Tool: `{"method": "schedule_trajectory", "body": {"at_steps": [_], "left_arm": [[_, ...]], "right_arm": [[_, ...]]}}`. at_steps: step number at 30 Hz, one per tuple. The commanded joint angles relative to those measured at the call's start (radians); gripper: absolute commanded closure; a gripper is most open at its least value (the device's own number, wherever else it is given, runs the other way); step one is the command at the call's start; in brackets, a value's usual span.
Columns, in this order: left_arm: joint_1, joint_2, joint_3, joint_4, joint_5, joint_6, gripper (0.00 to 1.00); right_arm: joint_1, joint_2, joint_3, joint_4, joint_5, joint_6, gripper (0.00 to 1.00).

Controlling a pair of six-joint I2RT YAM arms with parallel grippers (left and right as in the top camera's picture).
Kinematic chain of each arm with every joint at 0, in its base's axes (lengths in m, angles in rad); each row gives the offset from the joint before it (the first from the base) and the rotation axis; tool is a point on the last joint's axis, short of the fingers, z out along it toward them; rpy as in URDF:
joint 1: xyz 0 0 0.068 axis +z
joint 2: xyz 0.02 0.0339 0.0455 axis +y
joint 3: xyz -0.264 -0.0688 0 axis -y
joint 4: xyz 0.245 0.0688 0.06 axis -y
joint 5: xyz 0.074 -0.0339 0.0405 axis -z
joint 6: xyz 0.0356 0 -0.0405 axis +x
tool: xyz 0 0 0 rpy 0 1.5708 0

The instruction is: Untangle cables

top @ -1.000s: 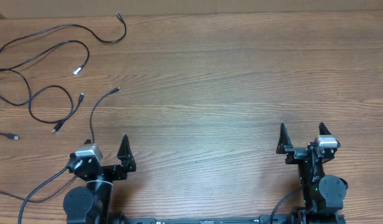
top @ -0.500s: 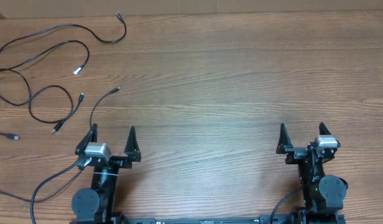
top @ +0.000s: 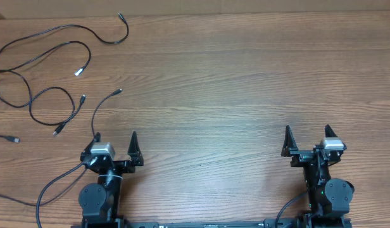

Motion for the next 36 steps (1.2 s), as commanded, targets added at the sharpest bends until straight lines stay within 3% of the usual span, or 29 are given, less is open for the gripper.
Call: {"method": "schedule_trajectory", "body": {"at_steps": [1,17,27,36], "left_arm": [[-0.008,-0.010,-0.004,-0.007,-0.034,0.087,0.00],[-0.007,-0.010,-0.005,-0.009,-0.071,0.172,0.00],[-0.007,-0.010,-0.005,-0.007,-0.089,0.081,0.01],[-0.007,-0.010,-0.005,-0.006,-0.062,0.085,0.01]], "right_arm": [[-0.003,-0.009,-0.010,0.005,0.013,0.006,0.00],[-0.003,-0.009,-0.010,0.005,0.013,0.006,0.00],[-0.003,-0.009,-0.010,0.005,0.013,0.006,0.00],[-0.003,-0.009,-0.010,0.005,0.013,0.006,0.00]]}}
